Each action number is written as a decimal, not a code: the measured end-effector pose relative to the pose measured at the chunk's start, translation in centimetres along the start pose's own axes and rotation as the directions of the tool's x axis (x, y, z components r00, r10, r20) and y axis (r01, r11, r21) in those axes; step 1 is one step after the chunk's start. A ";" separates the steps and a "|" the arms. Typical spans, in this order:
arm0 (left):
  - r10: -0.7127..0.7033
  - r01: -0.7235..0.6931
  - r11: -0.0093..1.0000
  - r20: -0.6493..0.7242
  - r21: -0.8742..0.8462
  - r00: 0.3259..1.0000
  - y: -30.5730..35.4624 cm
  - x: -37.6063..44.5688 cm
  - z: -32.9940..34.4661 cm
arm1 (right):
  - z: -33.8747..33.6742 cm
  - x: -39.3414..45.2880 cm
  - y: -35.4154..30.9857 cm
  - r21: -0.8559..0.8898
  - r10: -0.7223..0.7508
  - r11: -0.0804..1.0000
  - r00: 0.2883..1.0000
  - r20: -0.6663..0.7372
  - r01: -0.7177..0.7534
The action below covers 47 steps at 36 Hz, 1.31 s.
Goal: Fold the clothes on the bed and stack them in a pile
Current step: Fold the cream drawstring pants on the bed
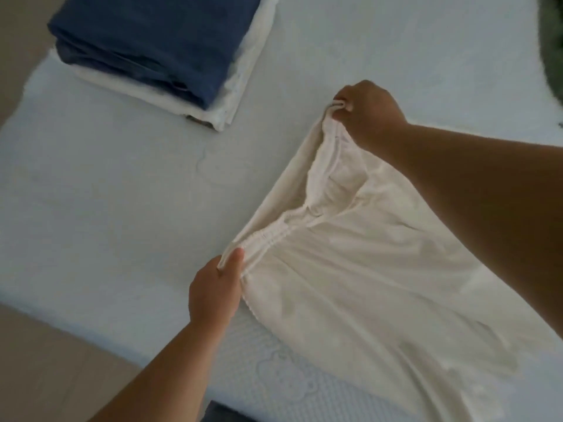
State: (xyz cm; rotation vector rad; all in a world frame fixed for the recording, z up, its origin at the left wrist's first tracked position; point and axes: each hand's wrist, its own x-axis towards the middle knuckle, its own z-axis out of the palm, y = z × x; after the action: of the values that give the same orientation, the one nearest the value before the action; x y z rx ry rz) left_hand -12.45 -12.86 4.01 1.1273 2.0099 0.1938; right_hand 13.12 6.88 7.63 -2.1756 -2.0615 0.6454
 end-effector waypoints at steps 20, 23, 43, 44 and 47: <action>0.207 -0.230 0.967 0.184 0.108 0.961 -0.5 4.3 -2.2 | 6.8 1.2 -6.1 -0.073 0.360 0.933 0.919 0.161 -0.353; 0.198 -0.207 0.976 0.119 0.071 0.973 -0.7 4.3 -2.1 | 6.8 1.4 -6.6 0.054 0.361 0.929 0.930 0.066 -0.365; -0.031 0.034 0.999 0.089 -0.031 0.996 1.1 1.6 -2.4 | 7.8 -26.3 -3.2 0.364 0.557 0.749 0.824 0.106 -0.553; -0.102 0.107 0.992 0.083 -0.062 0.991 1.0 1.3 -2.4 | 7.7 -28.6 -2.5 0.348 0.603 0.712 0.785 0.142 -0.610; -0.347 0.397 0.854 0.200 -0.336 0.916 0.9 0.1 -2.3 | 7.5 -34.7 -0.5 0.246 0.696 0.635 0.680 0.230 -0.732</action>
State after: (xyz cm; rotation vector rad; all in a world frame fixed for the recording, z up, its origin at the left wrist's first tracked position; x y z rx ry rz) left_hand -13.51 -11.69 5.90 0.4851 1.9252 0.2751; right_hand 9.69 -28.38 9.53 -2.7416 -0.9078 1.0921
